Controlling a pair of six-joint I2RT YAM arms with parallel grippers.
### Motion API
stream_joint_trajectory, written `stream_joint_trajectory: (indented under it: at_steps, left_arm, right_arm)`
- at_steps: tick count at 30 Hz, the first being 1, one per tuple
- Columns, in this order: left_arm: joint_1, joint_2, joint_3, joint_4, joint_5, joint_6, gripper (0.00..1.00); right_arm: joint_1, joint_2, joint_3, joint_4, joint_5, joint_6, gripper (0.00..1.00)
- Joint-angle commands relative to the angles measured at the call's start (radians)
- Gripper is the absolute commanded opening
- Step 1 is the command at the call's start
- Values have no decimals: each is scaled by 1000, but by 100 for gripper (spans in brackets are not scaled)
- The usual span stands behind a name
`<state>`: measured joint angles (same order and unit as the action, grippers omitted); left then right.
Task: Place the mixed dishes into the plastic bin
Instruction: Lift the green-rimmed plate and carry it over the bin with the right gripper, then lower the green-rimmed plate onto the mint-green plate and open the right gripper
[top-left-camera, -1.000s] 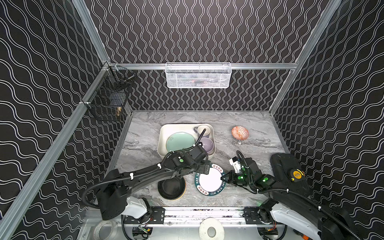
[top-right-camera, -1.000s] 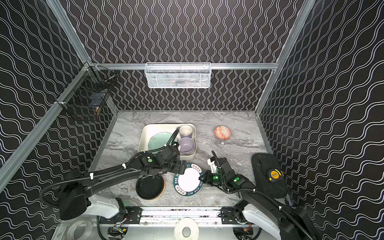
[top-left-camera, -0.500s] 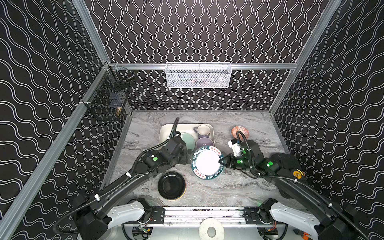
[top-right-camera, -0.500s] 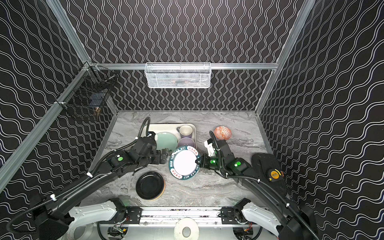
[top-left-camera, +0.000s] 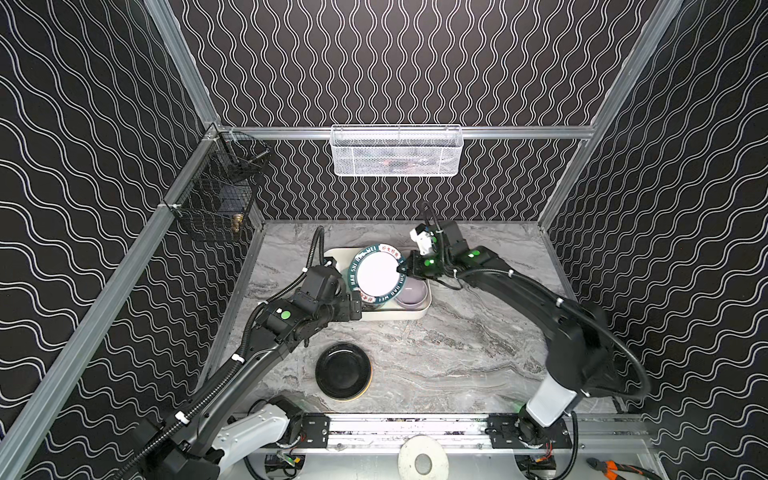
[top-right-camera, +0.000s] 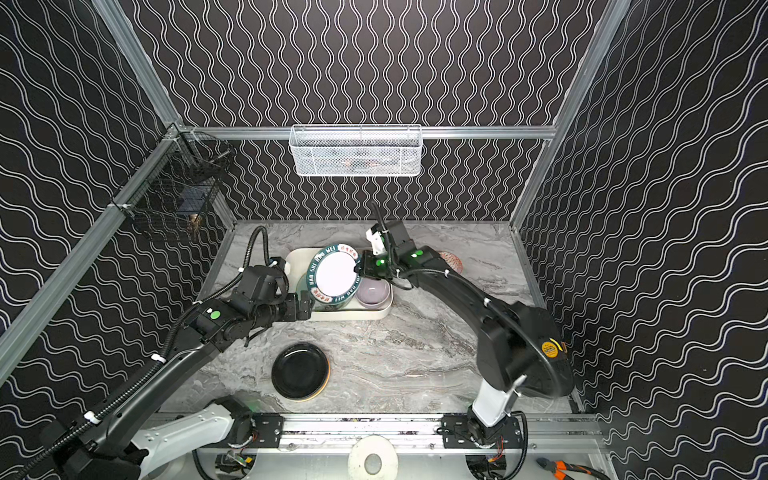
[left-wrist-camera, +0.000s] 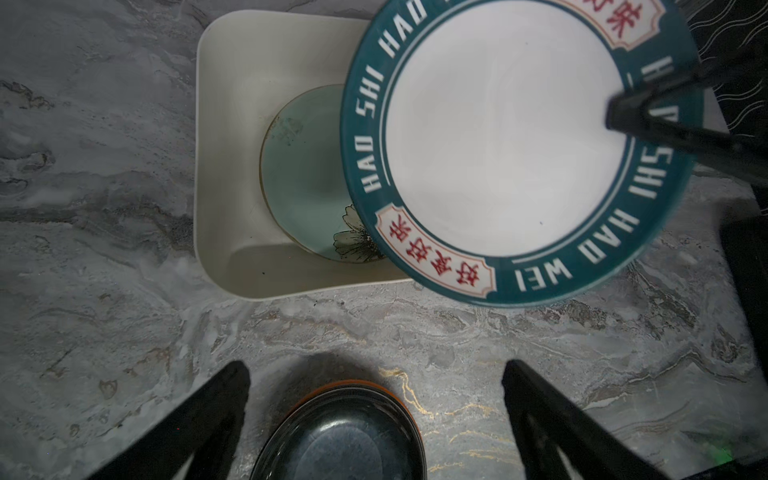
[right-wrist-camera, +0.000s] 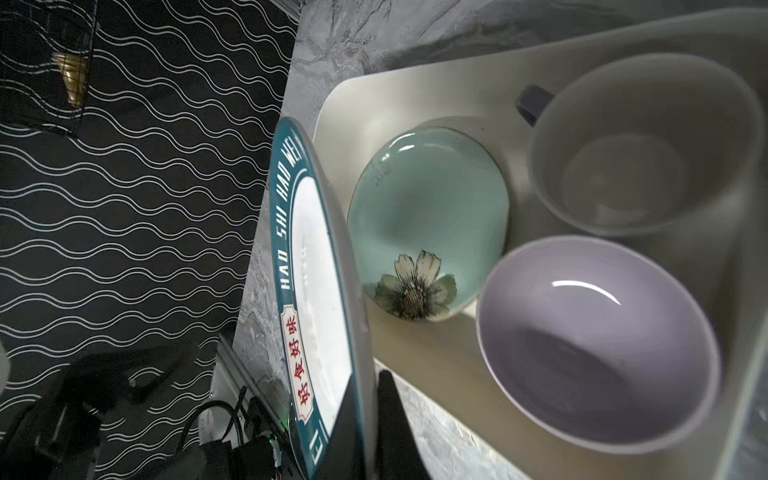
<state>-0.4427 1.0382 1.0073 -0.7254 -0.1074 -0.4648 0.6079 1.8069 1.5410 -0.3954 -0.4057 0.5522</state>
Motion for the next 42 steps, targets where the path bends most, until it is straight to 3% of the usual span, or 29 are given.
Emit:
stream_joint_trajectory:
  at_steps: [1,7,19,34,42]
  left_arm:
    - [32,9,-6,11,38,53,98]
    - [97,36,-24,41,88,84,98]
    - [140,114,-53,119,150,92,98]
    - [169,150,-70,158,195,96,98]
    - [171,151,-75,163,199,97,98]
  right_arm:
    - [3,110,83,6,-58,-25,2]
    - [3,261,182,-11,-70,-50,2]
    - [3,442,373,-124,-57,-105,2]
    - [-1,535,446,-169,-50,-126,4]
    - [-2,560,471,-193,-30,-138,15]
